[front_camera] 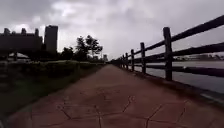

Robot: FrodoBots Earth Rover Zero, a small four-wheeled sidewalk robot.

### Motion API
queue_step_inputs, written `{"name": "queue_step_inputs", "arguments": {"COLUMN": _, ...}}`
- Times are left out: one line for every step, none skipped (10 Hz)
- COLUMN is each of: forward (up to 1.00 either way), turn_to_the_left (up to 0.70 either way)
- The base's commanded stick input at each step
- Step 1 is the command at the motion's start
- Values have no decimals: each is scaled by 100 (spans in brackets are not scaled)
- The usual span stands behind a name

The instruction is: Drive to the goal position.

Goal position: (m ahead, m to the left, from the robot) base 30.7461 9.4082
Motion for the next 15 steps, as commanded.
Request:
{"name": "queue_step_inputs", "arguments": {"forward": 100, "turn_to_the_left": 0}}
{"name": "queue_step_inputs", "arguments": {"forward": 100, "turn_to_the_left": 0}}
{"name": "queue_step_inputs", "arguments": {"forward": 100, "turn_to_the_left": 0}}
{"name": "queue_step_inputs", "arguments": {"forward": 100, "turn_to_the_left": 0}}
{"name": "queue_step_inputs", "arguments": {"forward": 100, "turn_to_the_left": 0}}
{"name": "queue_step_inputs", "arguments": {"forward": 100, "turn_to_the_left": 0}}
{"name": "queue_step_inputs", "arguments": {"forward": 100, "turn_to_the_left": 0}}
{"name": "queue_step_inputs", "arguments": {"forward": 100, "turn_to_the_left": 0}}
{"name": "queue_step_inputs", "arguments": {"forward": 100, "turn_to_the_left": 0}}
{"name": "queue_step_inputs", "arguments": {"forward": 100, "turn_to_the_left": 21}}
{"name": "queue_step_inputs", "arguments": {"forward": 100, "turn_to_the_left": 25}}
{"name": "queue_step_inputs", "arguments": {"forward": 100, "turn_to_the_left": 13}}
{"name": "queue_step_inputs", "arguments": {"forward": 100, "turn_to_the_left": 1}}
{"name": "queue_step_inputs", "arguments": {"forward": 100, "turn_to_the_left": 0}}
{"name": "queue_step_inputs", "arguments": {"forward": 100, "turn_to_the_left": 0}}
